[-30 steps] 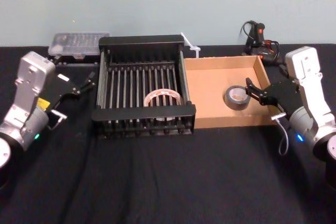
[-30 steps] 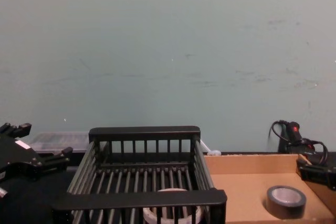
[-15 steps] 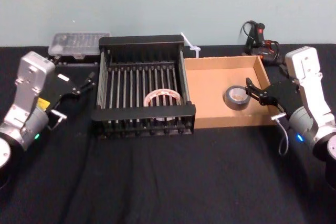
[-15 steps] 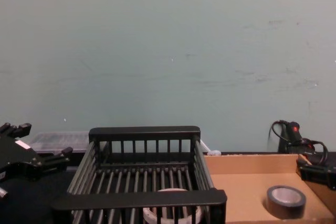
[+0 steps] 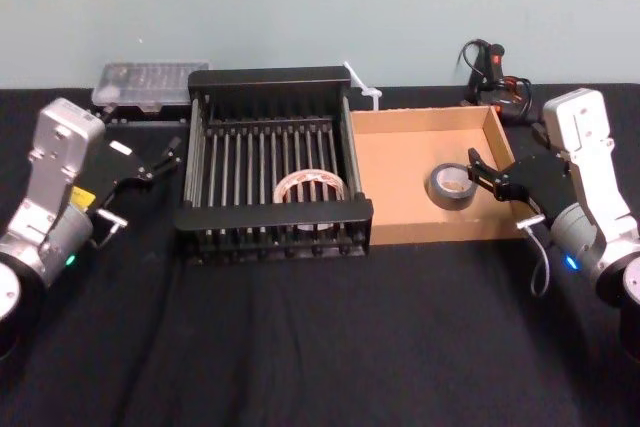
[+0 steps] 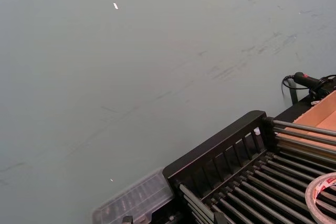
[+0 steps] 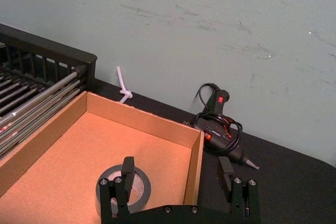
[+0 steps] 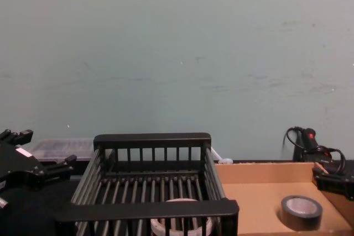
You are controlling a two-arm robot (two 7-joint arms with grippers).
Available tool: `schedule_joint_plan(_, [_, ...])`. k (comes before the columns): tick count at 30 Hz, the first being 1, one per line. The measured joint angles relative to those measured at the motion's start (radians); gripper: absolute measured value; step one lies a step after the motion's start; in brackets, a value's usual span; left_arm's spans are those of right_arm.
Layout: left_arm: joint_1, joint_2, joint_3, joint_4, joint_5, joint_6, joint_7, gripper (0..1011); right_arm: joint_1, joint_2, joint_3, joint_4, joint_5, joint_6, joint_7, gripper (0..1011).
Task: Pick up the white tape and place it into the black box , Pick up the silver tape and place it into the brown box.
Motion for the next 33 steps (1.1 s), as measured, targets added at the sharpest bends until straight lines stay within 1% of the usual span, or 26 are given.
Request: schedule_joint_plan(33, [0.0, 0.0, 0.0, 0.0, 0.0, 0.0, 0.0, 1001, 0.0, 0.0, 0.0, 0.0, 0.0, 0.0, 0.0, 1003])
